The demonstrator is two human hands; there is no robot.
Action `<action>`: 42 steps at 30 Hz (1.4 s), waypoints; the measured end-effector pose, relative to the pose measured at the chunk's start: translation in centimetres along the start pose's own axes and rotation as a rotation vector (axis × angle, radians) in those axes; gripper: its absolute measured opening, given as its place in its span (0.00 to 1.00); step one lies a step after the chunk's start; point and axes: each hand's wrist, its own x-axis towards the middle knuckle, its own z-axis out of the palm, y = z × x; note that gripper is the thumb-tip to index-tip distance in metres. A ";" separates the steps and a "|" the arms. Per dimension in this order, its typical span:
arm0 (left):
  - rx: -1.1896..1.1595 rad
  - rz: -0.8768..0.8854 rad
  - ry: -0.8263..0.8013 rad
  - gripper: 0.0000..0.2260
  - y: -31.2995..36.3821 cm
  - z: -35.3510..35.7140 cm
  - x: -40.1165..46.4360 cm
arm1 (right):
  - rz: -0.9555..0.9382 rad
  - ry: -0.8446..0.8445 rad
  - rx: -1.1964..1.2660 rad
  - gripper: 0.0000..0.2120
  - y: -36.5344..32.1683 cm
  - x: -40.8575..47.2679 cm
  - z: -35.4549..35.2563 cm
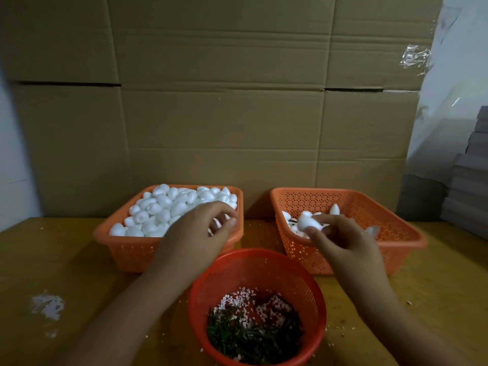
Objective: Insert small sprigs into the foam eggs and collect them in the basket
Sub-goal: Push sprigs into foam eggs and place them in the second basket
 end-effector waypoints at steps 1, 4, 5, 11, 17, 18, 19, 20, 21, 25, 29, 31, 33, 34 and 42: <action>0.113 0.007 0.047 0.03 -0.5 -0.4 0.2 | 0.000 0.041 -0.030 0.06 0.2 0.4 -0.5; 0.294 -0.061 0.066 0.03 -2.1 -1.3 0.7 | 0.000 0.121 -0.166 0.09 1.2 1.5 -1.9; 0.303 -0.104 0.033 0.04 -2.6 -1.3 0.8 | -0.004 0.124 -0.232 0.09 1.6 1.8 -2.4; 0.382 -0.194 -0.143 0.13 -3.7 -1.0 0.8 | -0.047 0.096 -0.379 0.12 2.5 2.2 -3.0; 0.435 -0.201 -0.286 0.22 -3.2 -1.2 0.8 | -0.220 -0.119 -0.298 0.11 -0.6 0.3 -0.7; 0.444 -0.202 -0.299 0.22 -3.0 -1.3 0.8 | -0.237 -0.196 -0.291 0.09 -1.2 -0.3 -0.2; 0.452 -0.208 -0.311 0.22 -2.9 -1.3 0.8 | -0.249 -0.281 -0.299 0.09 -1.6 -0.8 0.3; 0.459 -0.218 -0.326 0.21 -2.8 -1.4 0.8 | -0.265 -0.370 -0.325 0.08 -1.9 -1.4 0.7; 0.472 -0.228 -0.346 0.21 -2.7 -1.5 0.8 | -0.293 -0.453 -0.361 0.08 -1.9 -2.0 1.2; 0.521 -0.241 -0.409 0.17 -2.5 -1.6 0.7 | -0.409 -0.703 -0.489 0.08 -1.6 -3.6 2.6; 0.509 -0.274 -0.413 0.18 -2.7 -1.7 0.8 | -0.421 -0.802 -0.589 0.11 -1.1 -4.0 3.0; 0.502 -0.295 -0.424 0.18 -2.7 -1.6 0.9 | -0.417 -0.812 -0.600 0.12 -1.1 -4.0 3.0; 0.485 -0.303 -0.420 0.18 -2.9 -1.6 1.0 | -0.419 -0.832 -0.610 0.13 -1.2 -4.0 3.0; 0.471 -0.304 -0.414 0.16 -2.9 -1.6 1.1 | -0.421 -0.848 -0.613 0.13 -1.2 -4.0 3.1; 0.049 -0.294 -0.195 0.08 -2.9 -2.1 1.5 | -0.416 -0.838 -0.629 0.13 -1.4 -3.8 2.8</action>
